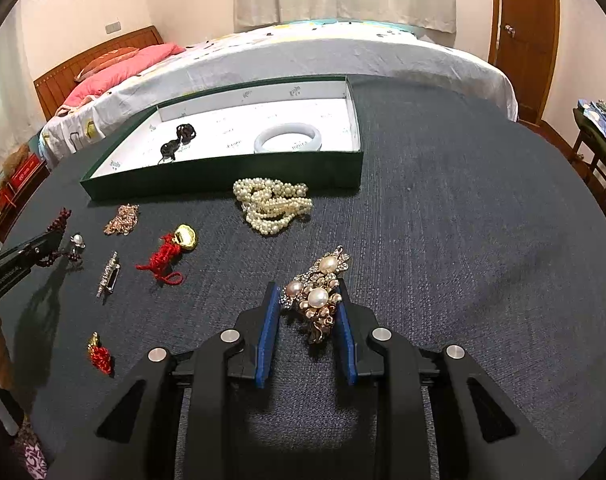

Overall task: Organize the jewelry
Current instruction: 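Carry the beads and brooch into the box and open both grippers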

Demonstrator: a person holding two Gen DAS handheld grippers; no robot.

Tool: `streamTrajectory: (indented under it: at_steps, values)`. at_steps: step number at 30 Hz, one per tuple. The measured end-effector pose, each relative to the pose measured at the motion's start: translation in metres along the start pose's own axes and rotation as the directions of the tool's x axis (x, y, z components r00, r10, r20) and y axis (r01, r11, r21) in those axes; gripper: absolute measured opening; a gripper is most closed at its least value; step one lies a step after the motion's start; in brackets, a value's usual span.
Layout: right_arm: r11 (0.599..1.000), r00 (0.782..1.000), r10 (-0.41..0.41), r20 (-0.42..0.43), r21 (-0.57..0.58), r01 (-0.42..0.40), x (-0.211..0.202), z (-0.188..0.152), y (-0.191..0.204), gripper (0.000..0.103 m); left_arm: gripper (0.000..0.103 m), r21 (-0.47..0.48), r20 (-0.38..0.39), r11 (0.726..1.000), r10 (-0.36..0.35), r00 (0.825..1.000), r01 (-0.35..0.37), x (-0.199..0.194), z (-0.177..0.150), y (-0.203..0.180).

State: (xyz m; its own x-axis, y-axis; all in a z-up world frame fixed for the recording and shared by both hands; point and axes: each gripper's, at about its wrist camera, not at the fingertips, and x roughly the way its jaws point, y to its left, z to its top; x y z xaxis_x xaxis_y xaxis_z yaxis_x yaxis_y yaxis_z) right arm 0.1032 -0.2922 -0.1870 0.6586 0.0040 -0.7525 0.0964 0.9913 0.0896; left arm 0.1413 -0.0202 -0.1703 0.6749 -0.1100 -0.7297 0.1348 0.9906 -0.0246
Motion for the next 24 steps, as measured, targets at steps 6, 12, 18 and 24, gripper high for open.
streamTrajectory:
  at_steps: [6,12,18,24]
  values:
    - [1.0,1.0,0.007,0.027,0.002,-0.007,-0.009,0.008,0.001,0.028,0.011,0.002,0.015,1.0,-0.014,1.0,0.014,-0.009,0.006,-0.002]
    - [1.0,0.997,0.022,0.074,-0.012,-0.021,-0.022,0.024,0.006,0.028,0.011,0.001,0.044,0.999,-0.047,0.998,0.047,-0.02,0.021,-0.008]
    - [0.999,0.994,0.027,0.104,-0.03,-0.024,-0.021,0.042,0.011,0.028,0.011,-0.004,0.065,0.996,-0.091,0.994,0.091,-0.025,0.039,-0.014]
    - [0.998,0.989,0.035,0.142,-0.054,-0.028,-0.015,0.07,0.015,0.028,0.011,-0.007,0.084,0.993,-0.115,0.99,0.116,-0.017,0.064,-0.019]
